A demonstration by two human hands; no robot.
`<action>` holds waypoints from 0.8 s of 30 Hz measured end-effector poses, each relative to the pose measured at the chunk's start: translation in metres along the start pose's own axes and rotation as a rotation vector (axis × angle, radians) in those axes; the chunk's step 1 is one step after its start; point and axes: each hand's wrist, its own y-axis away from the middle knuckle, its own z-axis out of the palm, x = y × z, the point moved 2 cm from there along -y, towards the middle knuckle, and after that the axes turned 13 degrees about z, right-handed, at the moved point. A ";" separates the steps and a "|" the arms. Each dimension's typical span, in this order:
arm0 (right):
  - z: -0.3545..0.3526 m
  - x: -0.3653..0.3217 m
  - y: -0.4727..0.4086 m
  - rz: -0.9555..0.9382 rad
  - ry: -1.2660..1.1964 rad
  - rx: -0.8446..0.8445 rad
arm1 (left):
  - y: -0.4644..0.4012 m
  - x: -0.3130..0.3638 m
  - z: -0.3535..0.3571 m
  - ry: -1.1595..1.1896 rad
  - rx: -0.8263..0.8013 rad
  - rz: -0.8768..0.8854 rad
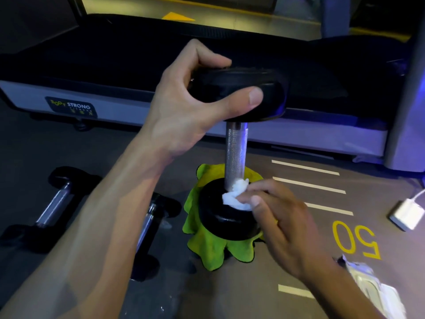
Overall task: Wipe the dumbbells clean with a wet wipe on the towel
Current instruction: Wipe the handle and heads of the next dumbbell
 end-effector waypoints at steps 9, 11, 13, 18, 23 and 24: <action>0.003 -0.009 -0.001 -0.088 0.117 -0.015 | -0.003 -0.006 -0.002 0.149 -0.066 -0.031; 0.000 -0.015 -0.016 -0.088 0.240 -0.044 | -0.003 -0.006 0.000 0.146 -0.070 -0.025; 0.002 -0.018 -0.025 -0.119 0.351 -0.061 | -0.003 -0.006 0.001 0.148 -0.073 -0.024; -0.008 -0.031 -0.038 -0.301 0.359 0.178 | -0.002 -0.005 0.002 0.146 -0.057 -0.032; -0.001 -0.024 -0.038 -0.259 0.264 0.318 | -0.004 -0.007 0.003 0.130 -0.046 -0.049; 0.006 -0.016 -0.028 -0.255 0.255 0.248 | -0.004 -0.007 0.002 0.130 -0.043 -0.050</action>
